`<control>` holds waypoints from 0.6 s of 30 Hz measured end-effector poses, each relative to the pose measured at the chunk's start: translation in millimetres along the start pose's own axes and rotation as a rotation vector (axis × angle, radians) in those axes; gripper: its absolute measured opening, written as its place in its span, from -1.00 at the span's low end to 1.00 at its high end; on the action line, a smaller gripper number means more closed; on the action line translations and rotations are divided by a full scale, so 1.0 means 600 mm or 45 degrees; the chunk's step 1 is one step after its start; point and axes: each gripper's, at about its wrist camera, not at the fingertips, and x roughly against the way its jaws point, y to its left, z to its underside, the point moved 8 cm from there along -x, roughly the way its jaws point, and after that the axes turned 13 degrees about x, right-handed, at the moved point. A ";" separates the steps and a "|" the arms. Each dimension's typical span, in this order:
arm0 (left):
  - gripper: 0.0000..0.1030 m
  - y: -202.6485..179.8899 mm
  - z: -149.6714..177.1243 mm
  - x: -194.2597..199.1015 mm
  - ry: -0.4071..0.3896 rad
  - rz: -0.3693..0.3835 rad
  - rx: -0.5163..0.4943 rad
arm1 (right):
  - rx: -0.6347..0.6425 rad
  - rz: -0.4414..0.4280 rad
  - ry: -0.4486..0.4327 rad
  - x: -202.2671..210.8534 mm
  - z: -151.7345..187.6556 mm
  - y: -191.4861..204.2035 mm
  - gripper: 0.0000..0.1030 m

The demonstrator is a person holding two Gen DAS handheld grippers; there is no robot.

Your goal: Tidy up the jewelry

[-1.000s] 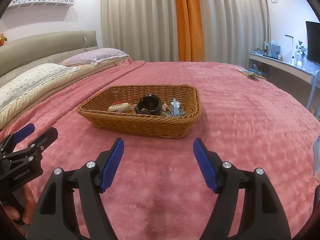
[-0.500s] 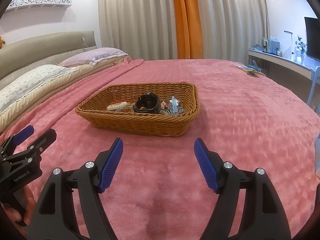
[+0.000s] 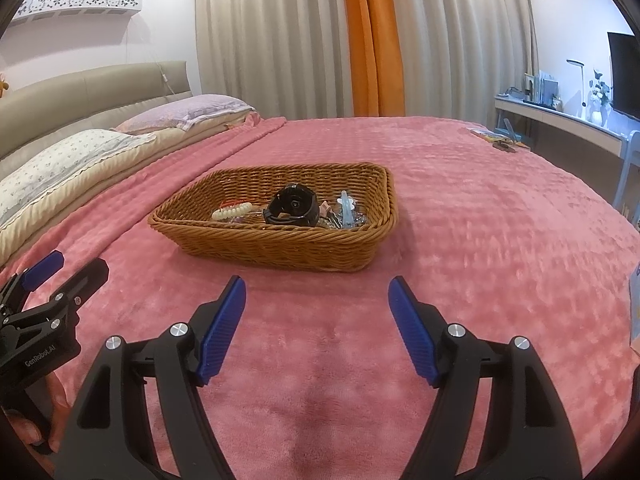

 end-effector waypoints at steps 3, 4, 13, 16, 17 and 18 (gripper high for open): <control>0.85 0.000 0.000 0.000 0.002 0.000 0.000 | 0.000 -0.001 0.000 0.000 0.000 0.000 0.36; 0.85 0.001 0.001 0.000 0.002 0.000 0.000 | 0.000 0.000 0.000 0.000 0.000 0.000 0.36; 0.85 0.001 -0.001 -0.001 0.004 -0.002 -0.003 | 0.000 0.000 -0.001 0.000 0.000 -0.001 0.36; 0.85 -0.001 -0.002 -0.001 0.002 -0.001 -0.004 | 0.000 -0.001 0.000 0.000 0.000 0.000 0.36; 0.85 -0.001 -0.002 -0.001 0.003 -0.001 -0.004 | -0.001 -0.001 0.000 0.000 0.000 -0.001 0.36; 0.85 0.001 -0.001 -0.002 0.003 -0.001 -0.006 | -0.001 -0.001 0.000 0.000 0.000 -0.001 0.36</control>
